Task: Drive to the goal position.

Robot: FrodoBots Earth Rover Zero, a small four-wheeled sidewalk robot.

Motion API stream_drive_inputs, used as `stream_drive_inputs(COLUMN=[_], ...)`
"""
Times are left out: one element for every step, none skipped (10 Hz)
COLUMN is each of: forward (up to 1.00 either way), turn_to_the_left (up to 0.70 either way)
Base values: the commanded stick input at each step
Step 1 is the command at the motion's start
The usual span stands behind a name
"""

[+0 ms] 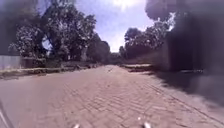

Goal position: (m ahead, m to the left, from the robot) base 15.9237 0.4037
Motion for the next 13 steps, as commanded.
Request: stream_drive_inputs(forward=[0.70, 0.70, 0.70, 0.70, 0.70, 0.70, 0.70, 0.70, 0.70, 0.70, 0.70, 0.70, 0.70], turn_to_the_left=[0.00, 0.00, 0.00, 0.00, 0.00, 0.00, 0.00, 0.00, 0.00, 0.00, 0.00, 0.00, 0.00])
